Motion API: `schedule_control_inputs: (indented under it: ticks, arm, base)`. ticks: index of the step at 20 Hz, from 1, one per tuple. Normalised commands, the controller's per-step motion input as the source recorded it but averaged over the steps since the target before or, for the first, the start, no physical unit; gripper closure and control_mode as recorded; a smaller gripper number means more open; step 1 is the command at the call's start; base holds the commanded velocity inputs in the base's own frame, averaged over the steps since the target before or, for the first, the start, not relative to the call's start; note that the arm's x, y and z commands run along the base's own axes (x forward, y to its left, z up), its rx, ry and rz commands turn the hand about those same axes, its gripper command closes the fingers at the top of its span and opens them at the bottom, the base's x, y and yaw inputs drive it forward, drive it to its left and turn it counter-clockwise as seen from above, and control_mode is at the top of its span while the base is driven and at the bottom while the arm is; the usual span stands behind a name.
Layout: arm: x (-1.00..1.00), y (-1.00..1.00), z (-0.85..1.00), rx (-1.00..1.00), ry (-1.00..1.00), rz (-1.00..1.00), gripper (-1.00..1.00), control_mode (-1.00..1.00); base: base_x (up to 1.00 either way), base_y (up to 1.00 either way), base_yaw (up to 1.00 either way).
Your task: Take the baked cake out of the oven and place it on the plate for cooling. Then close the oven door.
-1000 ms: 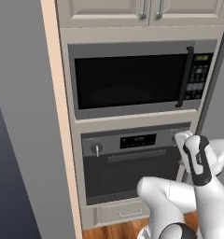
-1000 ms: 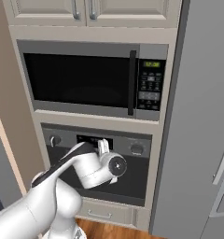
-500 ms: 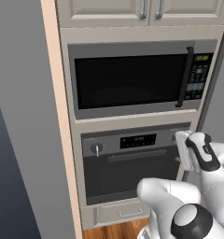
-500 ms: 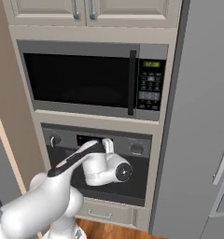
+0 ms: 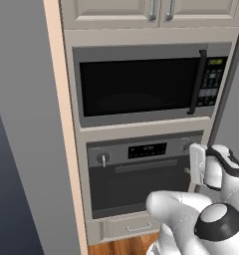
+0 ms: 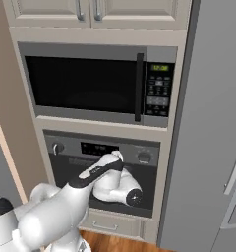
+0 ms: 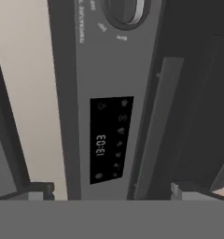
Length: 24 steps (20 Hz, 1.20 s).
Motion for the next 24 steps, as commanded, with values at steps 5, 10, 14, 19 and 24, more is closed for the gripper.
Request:
schedule_control_inputs:
  ticks: [5, 10, 14, 19, 24]
  arm:
    - [0.29, -0.01, -0.30, 0.06, -0.10, 0.00, -1.00, -1.00]
    - [0.40, -0.10, -0.56, 0.05, 0.00, -0.01, -1.00, -1.00]
    - [0.27, -0.26, -0.60, 0.10, 0.00, -0.03, -1.00, -1.00]
    - [0.20, -0.19, -0.47, 0.10, 0.00, -0.01, -1.00, -1.00]
    - [0.24, -0.09, -0.37, 0.08, 0.00, 0.00, -1.00, -1.00]
  base:
    - [0.00, 0.00, 0.00]
    - [0.00, 0.00, 0.00]
    - [0.00, 0.00, 0.00]
    - [0.00, 0.00, 0.00]
    - [0.00, 0.00, 0.00]
